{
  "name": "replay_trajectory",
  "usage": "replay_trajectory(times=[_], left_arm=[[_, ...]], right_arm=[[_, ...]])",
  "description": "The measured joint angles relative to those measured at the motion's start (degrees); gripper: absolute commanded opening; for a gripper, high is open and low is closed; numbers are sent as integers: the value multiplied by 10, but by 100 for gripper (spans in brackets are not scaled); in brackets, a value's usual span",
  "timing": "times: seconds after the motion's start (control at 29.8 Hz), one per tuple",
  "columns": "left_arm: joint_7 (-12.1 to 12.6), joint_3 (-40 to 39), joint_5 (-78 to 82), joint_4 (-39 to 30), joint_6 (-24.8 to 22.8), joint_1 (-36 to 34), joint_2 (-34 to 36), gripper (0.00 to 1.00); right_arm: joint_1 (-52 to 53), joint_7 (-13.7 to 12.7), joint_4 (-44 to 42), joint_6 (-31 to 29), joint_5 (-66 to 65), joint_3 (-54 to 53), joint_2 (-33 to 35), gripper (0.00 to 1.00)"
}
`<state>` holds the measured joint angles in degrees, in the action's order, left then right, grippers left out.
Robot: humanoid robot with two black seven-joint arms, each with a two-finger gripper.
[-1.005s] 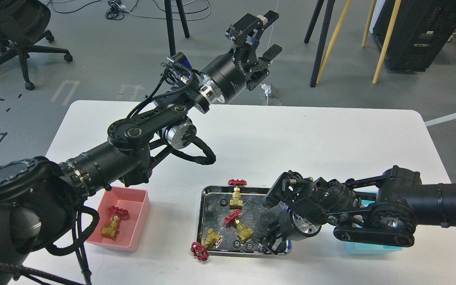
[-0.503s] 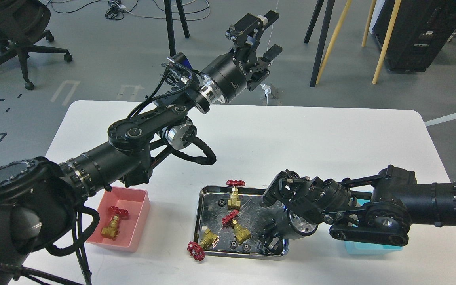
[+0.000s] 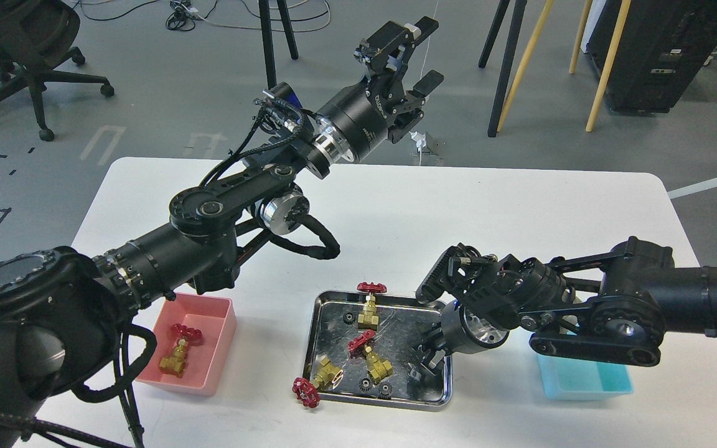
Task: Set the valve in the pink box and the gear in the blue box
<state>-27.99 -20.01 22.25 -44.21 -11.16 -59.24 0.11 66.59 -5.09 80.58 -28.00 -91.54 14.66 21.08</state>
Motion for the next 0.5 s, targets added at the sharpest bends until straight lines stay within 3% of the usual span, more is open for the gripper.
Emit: replay_trajectory(times=[0.37,0.5], left_arm=[[0,2,0,0,0,-2,1,85],[0,2,0,0,-1,-2,1,85]], right_arm=[[42,1,120,0,24,-12,324,14],[7,1,143,0,25,-18,380,15]])
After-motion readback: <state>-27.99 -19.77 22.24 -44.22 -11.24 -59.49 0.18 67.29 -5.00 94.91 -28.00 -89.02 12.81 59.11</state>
